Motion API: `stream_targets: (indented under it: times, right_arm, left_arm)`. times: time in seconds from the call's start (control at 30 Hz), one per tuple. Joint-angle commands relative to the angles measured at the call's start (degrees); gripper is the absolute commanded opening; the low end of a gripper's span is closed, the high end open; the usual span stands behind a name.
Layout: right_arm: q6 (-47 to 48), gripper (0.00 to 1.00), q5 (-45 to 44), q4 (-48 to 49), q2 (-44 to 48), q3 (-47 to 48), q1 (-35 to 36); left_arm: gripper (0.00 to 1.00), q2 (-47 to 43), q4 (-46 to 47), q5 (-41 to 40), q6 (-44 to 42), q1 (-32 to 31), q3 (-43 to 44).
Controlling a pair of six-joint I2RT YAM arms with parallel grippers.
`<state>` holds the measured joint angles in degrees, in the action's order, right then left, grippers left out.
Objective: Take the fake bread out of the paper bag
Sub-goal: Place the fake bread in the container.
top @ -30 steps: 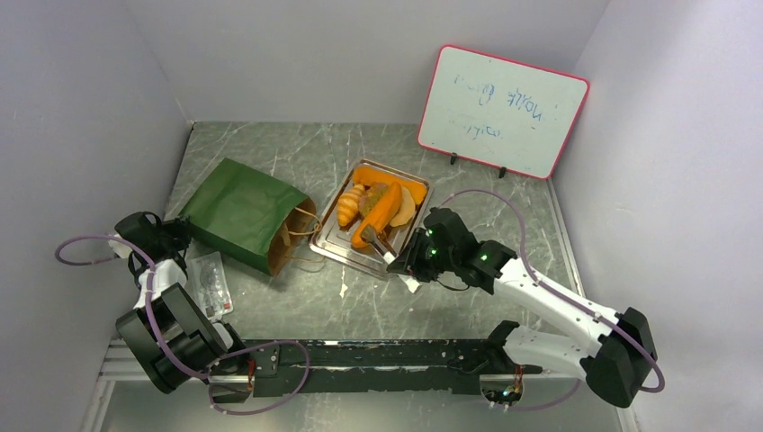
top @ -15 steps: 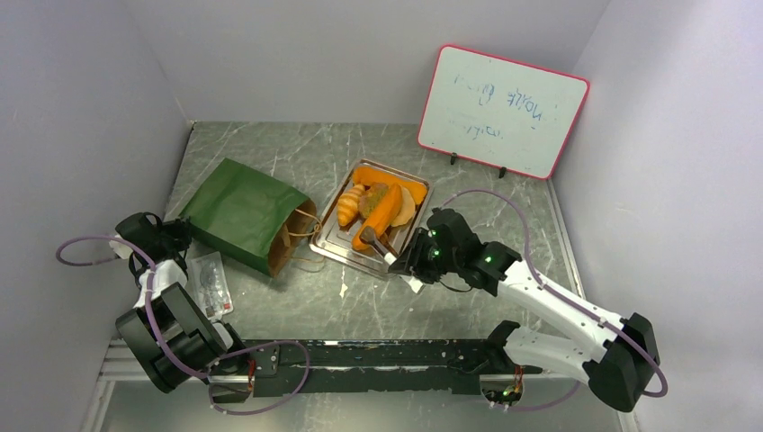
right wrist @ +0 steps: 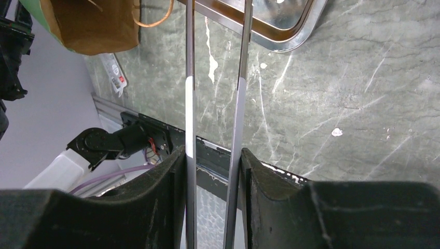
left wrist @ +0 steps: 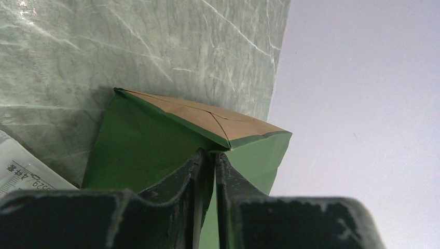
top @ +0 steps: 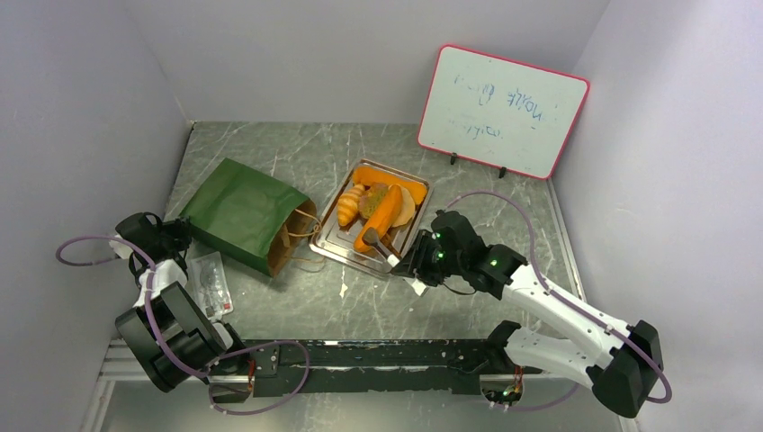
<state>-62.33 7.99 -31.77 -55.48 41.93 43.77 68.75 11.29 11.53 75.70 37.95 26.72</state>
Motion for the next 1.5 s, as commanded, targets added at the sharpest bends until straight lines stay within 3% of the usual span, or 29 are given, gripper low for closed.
stream_targets:
  times: [0.0,1.23,1.47]
  right_arm:
    - [-0.05,0.37,-0.07,-0.26,1.04,0.36,-0.33]
    - [0.62,0.35,-3.68,-10.38,6.21,9.25,-0.23]
    - [1.68,0.35,-2.63,-8.71,5.57,10.38,0.19]
  left_arm:
    - [0.07,0.40,2.05,-0.12,-0.20,0.64,0.02]
    - [0.07,1.40,2.63,0.75,-0.29,0.69,0.96]
    - [0.07,2.27,3.38,1.92,-0.21,0.67,1.09]
